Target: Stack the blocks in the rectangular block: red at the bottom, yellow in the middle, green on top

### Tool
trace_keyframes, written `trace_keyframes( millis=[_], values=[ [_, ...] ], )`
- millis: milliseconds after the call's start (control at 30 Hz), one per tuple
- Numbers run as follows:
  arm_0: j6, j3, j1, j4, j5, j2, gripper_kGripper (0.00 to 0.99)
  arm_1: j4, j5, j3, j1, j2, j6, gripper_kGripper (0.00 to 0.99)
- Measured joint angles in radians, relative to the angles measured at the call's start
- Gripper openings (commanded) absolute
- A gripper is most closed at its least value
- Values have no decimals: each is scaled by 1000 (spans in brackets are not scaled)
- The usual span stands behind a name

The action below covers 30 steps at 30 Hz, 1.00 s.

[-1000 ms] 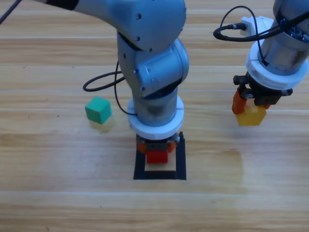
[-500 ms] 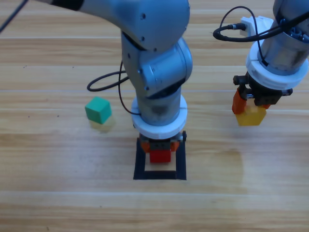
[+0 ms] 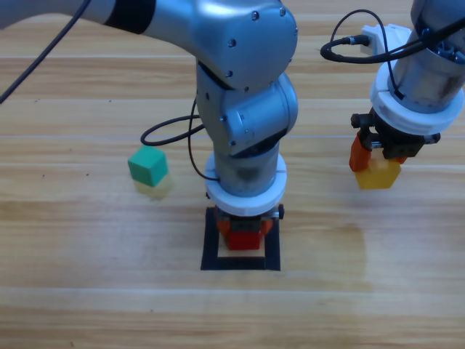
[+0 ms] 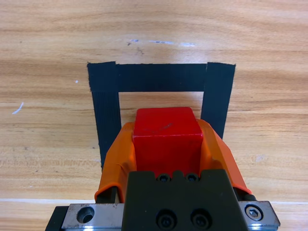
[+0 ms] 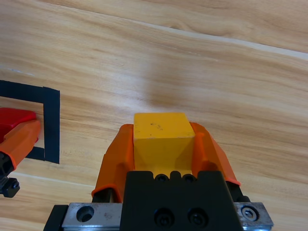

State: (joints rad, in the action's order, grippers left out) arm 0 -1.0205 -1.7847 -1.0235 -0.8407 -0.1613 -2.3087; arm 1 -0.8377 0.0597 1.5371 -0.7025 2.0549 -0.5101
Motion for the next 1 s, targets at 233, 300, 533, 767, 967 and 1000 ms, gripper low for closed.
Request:
trace_keyframes(
  millis=[233, 300, 533, 767, 967, 1000],
  values=[
    [0, -3, 0, 0, 0, -2, 907, 0, 0, 1, 0, 0, 0, 252],
    [-1, -3, 0, 0, 0, -2, 963, 0, 0, 1, 0, 0, 0, 253],
    [-4, 4, 0, -2, -6, 0, 990, 0, 0, 3, 0, 0, 0, 252],
    [-4, 15, 0, -11, -6, 10, 990, 0, 0, 8, 0, 0, -2, 252],
    [26, 31, 0, -49, -16, 96, 989, -7, 1, 68, -2, 1, -30, 252],
    [32, 34, 0, -49, -18, 123, 989, -16, 3, 86, -4, 2, -36, 252]
  ],
)
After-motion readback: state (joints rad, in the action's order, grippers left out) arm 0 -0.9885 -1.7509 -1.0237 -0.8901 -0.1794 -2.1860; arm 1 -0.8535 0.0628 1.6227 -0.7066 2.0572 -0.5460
